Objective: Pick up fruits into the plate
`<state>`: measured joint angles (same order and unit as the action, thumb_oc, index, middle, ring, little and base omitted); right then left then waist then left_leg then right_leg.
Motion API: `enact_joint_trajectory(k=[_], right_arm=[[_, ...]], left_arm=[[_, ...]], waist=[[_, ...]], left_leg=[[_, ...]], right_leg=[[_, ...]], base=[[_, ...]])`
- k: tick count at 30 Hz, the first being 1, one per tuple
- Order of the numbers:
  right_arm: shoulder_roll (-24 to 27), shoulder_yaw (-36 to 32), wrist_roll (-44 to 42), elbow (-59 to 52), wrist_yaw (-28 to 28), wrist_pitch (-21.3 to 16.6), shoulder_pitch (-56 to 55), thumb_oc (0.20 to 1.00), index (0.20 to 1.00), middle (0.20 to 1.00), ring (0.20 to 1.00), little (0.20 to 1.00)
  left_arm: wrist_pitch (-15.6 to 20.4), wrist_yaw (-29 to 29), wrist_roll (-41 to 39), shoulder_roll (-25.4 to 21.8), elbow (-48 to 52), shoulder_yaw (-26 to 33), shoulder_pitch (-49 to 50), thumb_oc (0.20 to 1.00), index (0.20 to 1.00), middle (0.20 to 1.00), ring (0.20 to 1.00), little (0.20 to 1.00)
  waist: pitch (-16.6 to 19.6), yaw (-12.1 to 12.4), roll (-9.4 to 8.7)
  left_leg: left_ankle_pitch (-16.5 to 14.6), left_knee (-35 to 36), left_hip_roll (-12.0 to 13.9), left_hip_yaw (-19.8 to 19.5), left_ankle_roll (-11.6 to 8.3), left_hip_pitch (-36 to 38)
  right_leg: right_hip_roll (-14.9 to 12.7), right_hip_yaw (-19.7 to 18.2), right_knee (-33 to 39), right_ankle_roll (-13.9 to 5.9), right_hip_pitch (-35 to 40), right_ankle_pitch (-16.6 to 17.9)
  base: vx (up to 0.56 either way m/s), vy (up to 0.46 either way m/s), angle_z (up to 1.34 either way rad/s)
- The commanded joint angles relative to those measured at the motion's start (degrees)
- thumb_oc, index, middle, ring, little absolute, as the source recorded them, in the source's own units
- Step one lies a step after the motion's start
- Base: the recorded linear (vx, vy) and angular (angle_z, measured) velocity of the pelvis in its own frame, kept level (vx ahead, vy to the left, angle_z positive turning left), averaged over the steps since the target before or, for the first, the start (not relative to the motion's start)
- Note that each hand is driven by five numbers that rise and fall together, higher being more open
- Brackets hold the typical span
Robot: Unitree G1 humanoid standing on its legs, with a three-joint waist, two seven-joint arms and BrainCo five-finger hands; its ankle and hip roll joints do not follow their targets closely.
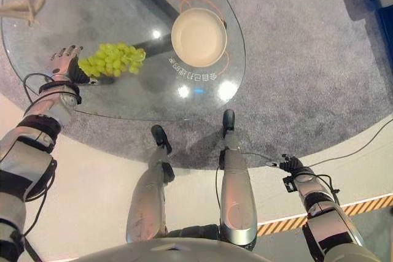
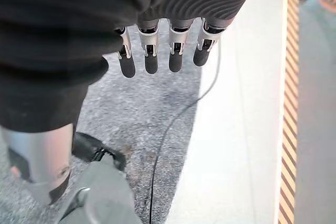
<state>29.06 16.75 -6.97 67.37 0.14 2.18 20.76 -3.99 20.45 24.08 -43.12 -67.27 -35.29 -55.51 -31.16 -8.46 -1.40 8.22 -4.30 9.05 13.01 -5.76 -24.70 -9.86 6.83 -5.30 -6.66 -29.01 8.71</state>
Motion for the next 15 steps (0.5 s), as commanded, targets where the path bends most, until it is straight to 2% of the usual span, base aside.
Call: enact_joint_trajectory(k=[1, 6, 9, 13, 15], right_arm=[[2.2, 2.0, -1.9, -0.7, -1.5, -0.9, -3.1, 1.000, 1.000, 1.000, 1.000, 1.000], [2.6, 2.3, -3.3, -2.3, -1.9, -1.9, -3.0, 1.000, 1.000, 1.000, 1.000, 1.000], [2.4, 2.5, -3.5, -3.2, -2.6, -2.4, -3.9, 1.000, 1.000, 1.000, 1.000, 1.000], [2.1, 2.8, -4.4, -2.8, -2.9, -4.0, -4.6, 1.000, 1.000, 1.000, 1.000, 1.000], [1.9, 2.9, -4.6, -2.6, -2.6, -5.0, -5.3, 1.000, 1.000, 1.000, 1.000, 1.000]], left_arm=[[-3.8, 0.2, -0.7, -2.8, -4.3, 1.0, -3.4, 1.000, 1.000, 1.000, 1.000, 1.000], [-5.2, 1.3, -0.2, -3.7, -6.9, 0.5, -5.1, 1.000, 1.000, 1.000, 1.000, 1.000], [-6.7, 3.9, -0.4, -3.9, -7.2, 1.0, -5.9, 1.000, 1.000, 1.000, 1.000, 1.000], [-8.8, 11.6, -0.8, -4.9, -8.1, 2.6, -7.2, 1.000, 1.000, 1.000, 1.000, 1.000], [-9.6, 18.5, -1.4, -5.2, -8.0, 4.3, -7.7, 1.000, 1.000, 1.000, 1.000, 1.000]], waist=[[1.4, -0.4, -2.74], [1.4, -1.0, -3.11], [1.4, -1.4, -3.37], [1.4, -1.5, -3.78], [1.4, -1.5, -3.91]], left_leg=[[-7.6, -9.6, -3.7, -0.7, 1.14, -6.5], [-8.1, -11.7, -3.7, -0.5, 1.04, -9.3], [-9.0, -14.1, -3.6, -0.3, 1.13, -11.3], [-9.9, -16.5, -3.6, -0.4, 1.30, -14.0], [-10.5, -18.0, -3.8, -1.1, 1.49, -15.6]], right_leg=[[3.8, 0.3, -8.3, 1.12, -4.2, -7.0], [3.7, 0.4, -9.2, 1.44, -6.8, -6.9], [3.6, 0.5, -10.3, 1.71, -8.4, -6.9], [3.5, 0.4, -11.4, 1.98, -10.5, -7.1], [3.8, 0.0, -12.5, 2.24, -12.0, -7.4]], base=[[0.00, 0.000, 0.00], [0.01, -0.001, 0.01], [0.02, -0.007, 0.03], [0.02, -0.009, 0.01], [0.04, -0.004, 0.05]])
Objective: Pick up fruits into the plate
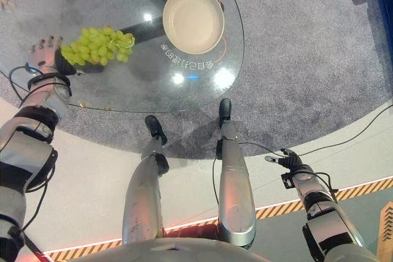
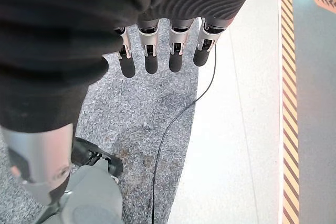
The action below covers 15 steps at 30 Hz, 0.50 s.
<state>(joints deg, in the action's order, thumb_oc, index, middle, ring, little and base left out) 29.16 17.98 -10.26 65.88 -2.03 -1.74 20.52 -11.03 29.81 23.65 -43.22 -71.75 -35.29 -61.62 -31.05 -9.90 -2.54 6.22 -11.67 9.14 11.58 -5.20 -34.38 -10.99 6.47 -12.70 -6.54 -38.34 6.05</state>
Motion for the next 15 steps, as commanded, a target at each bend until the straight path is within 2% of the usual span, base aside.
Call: enact_joint_trajectory(k=[1, 2, 10, 15], right_arm=[[1.8, 1.7, -1.4, -1.1, -0.4, -1.2, -5.1, 1.000, 1.000, 1.000, 1.000, 1.000], [1.6, 1.9, -1.4, -0.8, -0.1, -1.6, -5.3, 1.000, 1.000, 1.000, 1.000, 1.000], [0.1, 3.5, -1.7, -0.7, -0.2, -3.8, -6.2, 1.000, 1.000, 1.000, 1.000, 1.000], [0.3, 3.4, -2.5, -1.5, -1.3, -4.3, -5.5, 1.000, 1.000, 1.000, 1.000, 1.000]], left_arm=[[-2.5, 9.9, -1.2, -5.1, -3.5, 4.5, -1.6, 1.000, 1.000, 1.000, 1.000, 1.000], [-2.4, 12.4, -1.9, -5.0, -3.4, 5.2, -1.9, 1.000, 1.000, 1.000, 1.000, 1.000], [0.5, 19.3, -2.3, -4.0, -1.7, 7.0, -4.4, 1.000, 1.000, 1.000, 1.000, 1.000], [4.0, 15.2, 2.2, -3.6, -2.5, 4.8, -6.0, 1.000, 1.000, 1.000, 1.000, 1.000]], waist=[[1.3, -0.1, -2.76], [1.3, 0.0, -2.88], [1.3, 0.3, -3.67], [1.3, 0.0, -3.94]], left_leg=[[-8.5, -10.7, -3.9, 0.3, 0.93, -6.1], [-8.6, -11.0, -3.9, 0.0, 0.98, -6.5], [-8.9, -12.1, -3.5, -1.1, 0.94, -9.0], [-9.1, -12.7, -3.4, -1.3, 1.00, -10.1]], right_leg=[[4.9, 0.3, -5.2, 2.13, -2.8, -4.8], [5.0, 0.2, -5.5, 2.20, -3.2, -4.8], [5.6, 0.0, -6.7, 2.41, -5.3, -5.3], [5.7, 0.0, -6.9, 2.34, -6.4, -4.9]], base=[[0.04, -0.008, 0.04], [0.00, 0.000, 0.00], [0.00, -0.005, 0.00], [0.00, 0.000, 0.00]])
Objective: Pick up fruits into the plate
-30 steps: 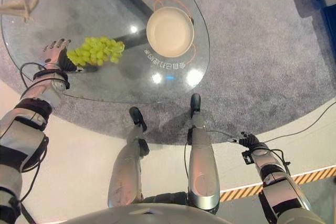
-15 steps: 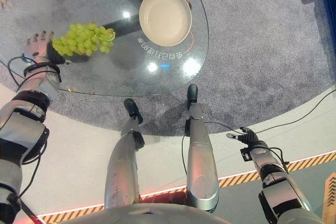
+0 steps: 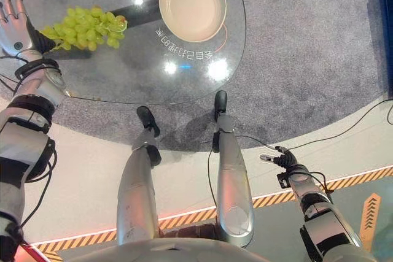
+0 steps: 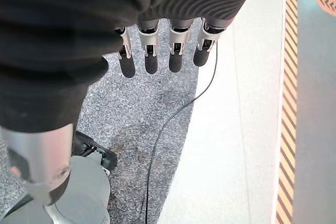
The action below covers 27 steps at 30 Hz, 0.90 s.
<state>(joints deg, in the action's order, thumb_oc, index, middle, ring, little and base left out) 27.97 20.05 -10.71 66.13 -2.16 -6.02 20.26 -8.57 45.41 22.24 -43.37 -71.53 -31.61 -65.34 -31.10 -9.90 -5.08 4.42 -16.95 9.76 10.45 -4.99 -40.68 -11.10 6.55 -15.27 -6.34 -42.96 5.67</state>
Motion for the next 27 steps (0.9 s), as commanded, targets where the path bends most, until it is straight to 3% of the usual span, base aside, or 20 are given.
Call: enact_joint_trajectory(k=[1, 8, 9, 11, 13, 17, 18, 23, 27], right_arm=[[1.6, 1.3, -2.1, -1.9, -1.3, 0.0, -5.2, 1.000, 1.000, 1.000, 1.000, 1.000], [2.9, 0.8, -1.5, -4.4, -2.9, 0.1, -4.3, 1.000, 1.000, 1.000, 1.000, 1.000], [3.3, 0.7, -1.2, -4.8, -3.0, 0.0, -4.6, 1.000, 1.000, 1.000, 1.000, 1.000], [4.0, 0.5, -0.5, -5.9, -3.4, 0.4, -4.7, 1.000, 1.000, 1.000, 1.000, 1.000], [4.4, 0.4, -0.3, -6.8, -3.7, 1.0, -4.5, 1.000, 1.000, 1.000, 1.000, 1.000], [5.8, 0.1, 0.4, -7.5, -4.1, 0.6, -3.8, 1.000, 1.000, 1.000, 1.000, 1.000], [6.5, 0.0, 0.7, -8.1, -4.5, 0.7, -3.5, 1.000, 1.000, 1.000, 1.000, 1.000], [8.3, -0.6, 0.6, -10.0, -5.3, 1.1, -3.2, 1.000, 1.000, 1.000, 1.000, 1.000], [9.6, -0.8, 0.8, -11.6, -5.5, 1.0, -3.2, 1.000, 1.000, 1.000, 1.000, 1.000]], left_arm=[[1.5, -0.9, 4.2, -3.5, -2.6, 0.9, -2.4, 1.000, 1.000, 1.000, 1.000, 1.000], [6.6, -10.3, 9.3, -3.3, -2.9, -5.1, -3.7, 1.000, 1.000, 1.000, 1.000, 1.000], [8.1, -12.8, 10.4, -3.4, -2.8, -6.8, -3.7, 1.000, 1.000, 1.000, 1.000, 1.000], [10.0, -16.5, 11.3, -3.2, -2.6, -9.4, -3.3, 1.000, 1.000, 1.000, 1.000, 1.000], [9.7, -18.0, 11.7, -3.2, -2.1, -10.5, -3.1, 1.000, 1.000, 1.000, 1.000, 1.000], [11.1, -27.6, 10.3, -3.1, -2.1, -14.2, -3.4, 1.000, 1.000, 1.000, 1.000, 1.000], [10.2, -31.8, 10.7, -3.2, -1.8, -15.7, -3.1, 1.000, 1.000, 1.000, 1.000, 1.000], [7.5, -39.9, 8.2, -3.4, -0.6, -17.5, -2.8, 1.000, 1.000, 1.000, 1.000, 1.000], [2.7, -40.0, 6.9, -3.8, -0.3, -17.5, -2.6, 1.000, 1.000, 1.000, 1.000, 1.000]], waist=[[1.3, 0.0, -1.43], [1.3, -1.2, -1.03], [1.3, -1.2, -0.58], [1.3, -1.6, -0.14], [1.3, -1.8, 0.13], [1.3, -2.5, 0.94], [1.3, -2.7, 1.25], [1.3, -3.1, 1.74], [1.3, -3.4, 1.80]], left_leg=[[-7.3, -7.4, -4.1, -0.1, 0.80, -3.9], [-7.5, -8.1, -4.4, 0.2, 0.98, -5.9], [-9.6, -8.6, -4.2, -0.2, 0.56, -5.0], [-9.7, -8.9, -4.2, 0.1, 0.54, -5.3], [-9.7, -9.1, -4.3, 0.2, 0.56, -5.6], [-9.6, -9.0, -4.3, 0.8, 0.49, -6.0], [-9.5, -9.1, -4.4, 1.0, 0.35, -6.2], [-9.4, -9.3, -4.1, 1.5, 0.22, -6.8], [-9.4, -9.6, -4.0, 1.6, 0.22, -7.6]], right_leg=[[5.8, -0.1, -4.3, 2.13, -1.8, -4.4], [5.7, -0.9, -4.2, 1.96, -4.1, -3.6], [6.0, -1.2, -4.9, 1.51, -3.3, -5.3], [5.8, -1.4, -4.9, 1.40, -3.8, -5.2], [5.8, -1.6, -5.1, 1.37, -4.2, -5.1], [5.4, -1.8, -4.8, 1.17, -5.0, -4.7], [5.3, -1.9, -4.7, 1.17, -5.3, -4.5], [5.1, -2.0, -4.8, 0.97, -6.1, -4.4], [5.3, -2.1, -5.0, 1.05, -6.9, -4.4]], base=[[0.00, 0.000, 0.00], [0.02, 0.039, -0.01], [0.07, 0.055, -0.02], [0.05, 0.065, -0.05], [0.01, 0.055, -0.03], [0.00, 0.058, -0.03], [0.01, 0.045, -0.03], [0.00, 0.032, -0.08], [0.00, 0.000, 0.00]])
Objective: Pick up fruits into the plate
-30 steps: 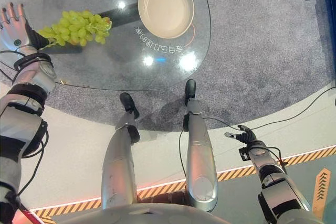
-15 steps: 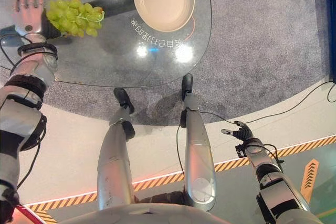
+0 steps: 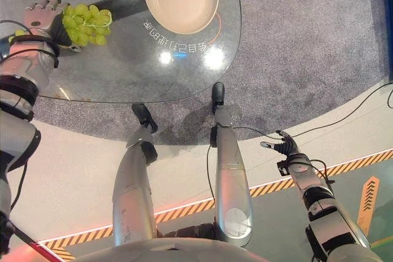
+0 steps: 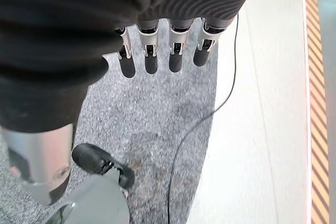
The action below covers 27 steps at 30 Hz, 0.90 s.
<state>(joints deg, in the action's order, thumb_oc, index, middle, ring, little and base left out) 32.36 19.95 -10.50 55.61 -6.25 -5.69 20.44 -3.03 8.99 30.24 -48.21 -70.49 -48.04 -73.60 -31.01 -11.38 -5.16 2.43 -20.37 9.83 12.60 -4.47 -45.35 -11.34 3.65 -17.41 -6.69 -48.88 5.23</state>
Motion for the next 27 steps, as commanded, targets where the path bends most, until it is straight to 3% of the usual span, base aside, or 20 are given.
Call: enact_joint_trajectory(k=[1, 5, 6, 7, 8, 9, 13, 22, 27], right_arm=[[5.6, -0.8, 0.3, -1.4, -1.1, 0.2, -3.6, 1.000, 1.000, 1.000, 1.000, 1.000], [5.1, -0.3, 0.4, -2.7, -1.7, -0.7, -4.3, 1.000, 1.000, 1.000, 1.000, 1.000], [5.0, -0.2, 0.6, -3.1, -1.8, -0.9, -4.5, 1.000, 1.000, 1.000, 1.000, 1.000], [4.9, 0.1, 0.5, -3.7, -2.0, -0.7, -4.5, 1.000, 1.000, 1.000, 1.000, 1.000], [4.7, 0.2, 0.4, -4.2, -2.1, -0.6, -4.5, 1.000, 1.000, 1.000, 1.000, 1.000], [4.5, 0.5, 0.1, -4.4, -2.5, -0.9, -4.2, 1.000, 1.000, 1.000, 1.000, 1.000], [4.5, 0.8, -0.6, -5.9, -3.0, -0.4, -3.4, 1.000, 1.000, 1.000, 1.000, 1.000], [4.1, 1.0, -0.8, -9.4, -3.7, -0.1, -4.5, 1.000, 1.000, 1.000, 1.000, 1.000], [3.1, 1.4, -0.8, -10.1, -5.4, -0.5, -5.6, 1.000, 1.000, 1.000, 1.000, 1.000]], left_arm=[[-4.7, -2.8, -1.5, 0.9, -2.2, -0.5, 5.1, 1.000, 1.000, 1.000, 1.000, 1.000], [-7.1, -4.2, -2.4, 1.0, -4.4, 1.1, 5.0, 1.000, 1.000, 1.000, 1.000, 1.000], [-7.2, -4.4, -2.9, 1.1, -4.9, 1.7, 5.4, 0.853, 0.853, 0.853, 0.853, 0.853], [-7.8, -4.1, -3.5, 1.3, -5.2, 2.3, 5.8, 0.627, 0.627, 0.627, 0.627, 0.627], [-8.3, -4.0, -4.2, 1.7, -5.7, 3.2, 6.2, 0.231, 0.231, 0.231, 0.231, 0.231], [-7.2, -3.9, -5.1, 2.1, -7.0, 4.3, 6.4, 0.200, 0.200, 0.200, 0.200, 0.200], [-5.4, -1.1, -5.9, 2.5, -8.0, 5.2, 6.0, 0.200, 0.200, 0.200, 0.200, 0.200], [-4.8, 5.4, -9.1, 2.1, -6.3, 6.5, 6.4, 0.200, 0.200, 0.200, 0.200, 0.200], [-1.5, 11.8, -14.6, 2.0, -4.5, 9.3, 7.1, 0.200, 0.200, 0.200, 0.200, 0.200]], waist=[[1.2, -1.9, 1.65], [1.2, -1.7, 0.98], [1.2, -1.7, 0.80], [1.2, -1.6, 0.62], [1.2, -1.6, 0.43], [1.2, -1.5, 0.07], [1.2, -1.5, -0.59], [1.2, -1.4, -0.89], [1.2, -1.1, -0.86]], left_leg=[[-7.5, -6.4, -4.0, -0.8, -0.30, -3.3], [-7.4, -6.4, -4.0, -1.4, -0.33, -3.8], [-7.4, -6.3, -4.0, -1.5, -0.35, -3.7], [-7.3, -6.3, -4.0, -1.6, -0.39, -3.8], [-7.2, -6.1, -3.9, -1.6, -0.40, -3.7], [-7.1, -5.8, -3.8, -1.7, -0.41, -3.5], [-7.1, -5.8, -3.6, -1.8, -0.58, -3.5], [-6.9, -5.6, -3.4, -1.8, -0.77, -3.2], [-6.6, -4.8, -3.5, -1.9, -0.92, -2.3]], right_leg=[[5.5, 0.8, -3.1, 1.43, -1.2, -4.0], [5.7, 1.0, -2.8, 1.49, -1.2, -4.0], [5.8, 1.0, -2.7, 1.48, -1.1, -3.9], [5.9, 1.1, -2.6, 1.52, -1.0, -3.9], [6.0, 1.1, -2.5, 1.50, -0.9, -3.9], [6.1, 1.3, -2.4, 1.52, -0.6, -3.9], [6.3, 1.6, -2.5, 1.53, -0.5, -3.9], [6.4, 1.8, -2.5, 1.55, -0.3, -4.0], [6.6, 1.8, -2.4, 1.65, 0.7, -4.4]], base=[[0.00, 0.000, 0.00], [0.00, -0.044, 0.00], [0.00, -0.059, 0.00], [0.00, -0.055, 0.00], [0.00, -0.067, 0.00], [0.00, -0.061, 0.00], [0.00, -0.036, 0.01], [0.00, -0.006, 0.01], [0.00, -0.008, 0.01]])
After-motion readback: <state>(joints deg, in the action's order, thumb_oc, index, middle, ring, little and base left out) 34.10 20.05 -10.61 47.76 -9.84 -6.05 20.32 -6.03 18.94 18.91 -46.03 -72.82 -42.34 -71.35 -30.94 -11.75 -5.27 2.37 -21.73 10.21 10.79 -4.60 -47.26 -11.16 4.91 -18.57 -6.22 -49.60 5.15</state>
